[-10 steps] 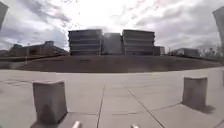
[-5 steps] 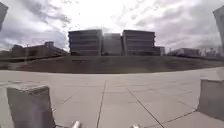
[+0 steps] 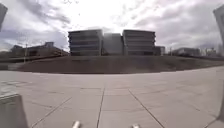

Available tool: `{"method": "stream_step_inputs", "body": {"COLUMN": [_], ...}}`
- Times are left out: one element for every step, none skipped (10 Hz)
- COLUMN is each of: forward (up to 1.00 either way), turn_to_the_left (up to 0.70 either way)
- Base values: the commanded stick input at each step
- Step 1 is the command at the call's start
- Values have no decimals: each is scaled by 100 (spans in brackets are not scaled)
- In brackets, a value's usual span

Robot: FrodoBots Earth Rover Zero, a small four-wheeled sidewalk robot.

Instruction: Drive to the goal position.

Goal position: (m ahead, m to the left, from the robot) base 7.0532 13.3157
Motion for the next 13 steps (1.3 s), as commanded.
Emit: {"method": "stream_step_inputs", "body": {"forward": [70,70,70,70,70,70,70,70,70,70,70,70,70], "turn_to_the_left": [13,23,30,2,0,0,0,0,0,1,19,35,35]}}
